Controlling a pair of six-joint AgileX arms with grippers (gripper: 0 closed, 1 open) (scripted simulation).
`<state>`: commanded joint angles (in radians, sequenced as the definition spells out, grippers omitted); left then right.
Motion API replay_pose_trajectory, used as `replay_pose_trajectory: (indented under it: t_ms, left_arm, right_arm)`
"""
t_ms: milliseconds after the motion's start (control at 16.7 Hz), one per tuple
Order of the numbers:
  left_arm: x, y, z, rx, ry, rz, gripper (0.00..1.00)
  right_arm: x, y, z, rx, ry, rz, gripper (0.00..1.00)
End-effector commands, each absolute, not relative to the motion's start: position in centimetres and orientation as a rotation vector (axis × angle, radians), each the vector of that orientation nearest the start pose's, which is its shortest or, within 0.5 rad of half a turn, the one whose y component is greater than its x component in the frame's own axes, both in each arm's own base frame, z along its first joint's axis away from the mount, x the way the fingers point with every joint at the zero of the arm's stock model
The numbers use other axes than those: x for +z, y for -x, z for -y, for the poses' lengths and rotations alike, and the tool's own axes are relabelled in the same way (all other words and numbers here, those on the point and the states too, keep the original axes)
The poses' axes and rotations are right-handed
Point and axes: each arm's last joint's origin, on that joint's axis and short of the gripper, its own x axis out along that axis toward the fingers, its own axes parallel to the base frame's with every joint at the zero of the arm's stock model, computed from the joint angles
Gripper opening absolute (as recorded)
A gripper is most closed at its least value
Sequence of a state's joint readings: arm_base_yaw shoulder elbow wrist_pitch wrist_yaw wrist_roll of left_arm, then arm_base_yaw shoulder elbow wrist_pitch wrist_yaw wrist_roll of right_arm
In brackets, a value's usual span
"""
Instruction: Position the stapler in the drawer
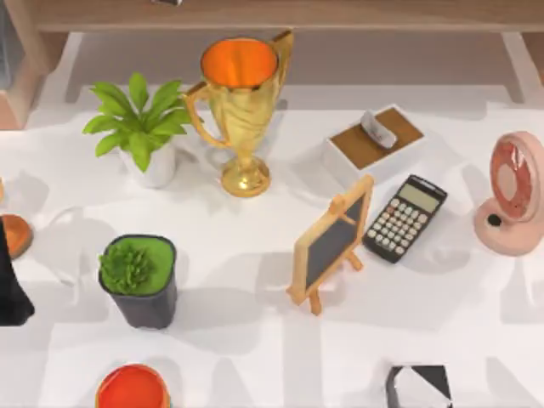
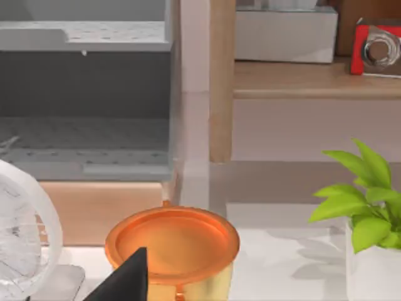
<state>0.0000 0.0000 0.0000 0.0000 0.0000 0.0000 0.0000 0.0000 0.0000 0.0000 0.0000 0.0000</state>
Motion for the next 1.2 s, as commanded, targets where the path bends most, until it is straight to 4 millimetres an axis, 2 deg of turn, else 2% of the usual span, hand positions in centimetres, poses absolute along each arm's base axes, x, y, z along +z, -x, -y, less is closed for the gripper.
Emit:
replay_pose_trajectory:
  t_ms: [120, 240, 420, 540, 720, 960, 1200]
  left_arm:
    - [16.0, -10.6, 0.1, 0.0, 0.0, 0.0, 1.0]
    - [16.0, -10.6, 0.1, 0.0, 0.0, 0.0, 1.0]
    - [16.0, -10.6, 0.1, 0.0, 0.0, 0.0, 1.0]
    - [16.0, -10.6, 0.1, 0.0, 0.0, 0.0, 1.0]
    - [16.0, -10.6, 0.1, 0.0, 0.0, 0.0, 1.0]
    - [16.0, -10.6, 0.1, 0.0, 0.0, 0.0, 1.0]
    - [16.0, -10.6, 0.1, 0.0, 0.0, 0.0, 1.0]
  right_arm:
    - [16.0, -10.6, 0.1, 0.0, 0.0, 0.0, 1.0]
    - [17.0, -10.6, 0.2, -0.004, 0.025, 0.026, 1.0]
    - [20.6, -10.8, 0.5, -0.018, 0.129, 0.118, 1.0]
    - [23.3, -11.7, 0.8, -0.029, 0.237, 0.165, 1.0]
    - [25.6, -14.9, 1.5, -0.031, 0.423, 0.136, 1.0]
    - [24.7, -21.3, 3.3, 0.006, 0.621, -0.014, 1.0]
    - [24.3, -26.2, 5.7, 0.009, 0.808, -0.027, 1.0]
